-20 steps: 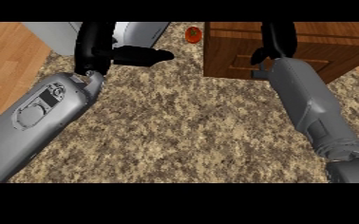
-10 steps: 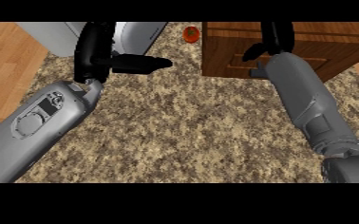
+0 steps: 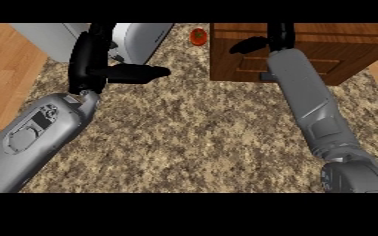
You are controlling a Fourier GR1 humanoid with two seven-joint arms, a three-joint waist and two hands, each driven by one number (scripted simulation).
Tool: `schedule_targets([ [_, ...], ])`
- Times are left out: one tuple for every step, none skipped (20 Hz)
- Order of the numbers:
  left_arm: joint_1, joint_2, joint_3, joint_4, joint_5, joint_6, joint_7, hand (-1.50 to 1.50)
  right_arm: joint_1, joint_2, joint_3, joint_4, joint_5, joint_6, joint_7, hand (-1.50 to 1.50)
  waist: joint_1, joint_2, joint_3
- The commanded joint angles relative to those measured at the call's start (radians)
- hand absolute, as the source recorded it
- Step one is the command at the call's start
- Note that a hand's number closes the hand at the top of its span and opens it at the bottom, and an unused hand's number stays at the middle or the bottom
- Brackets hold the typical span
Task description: Pick up the can, place it into the drawer and close the drawer
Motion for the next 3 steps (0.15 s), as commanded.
schedule_targets([
  [0.001, 0.02, 0.037, -0.004, 0.004, -0.018, 0.013, -1.5, -0.071, 0.023, -0.086, -0.026, -0.117, 0.042, -0.012, -1.5, -0.001, -0.009, -0.004],
  [0.051, 0.017, 0.032, -0.033, 0.005, -0.031, -0.011, -1.5, -0.064, 0.043, -0.085, -0.017, -0.118, 0.021, -0.011, -1.5, 0.003, -0.01, -0.005],
  [0.055, 0.024, 0.016, -0.073, -0.028, 0.01, 0.006, -1.5, -0.08, 0.0, -0.085, -0.01, -0.118, 0.061, 0.007, -1.5, 0.004, -0.013, -0.005],
])
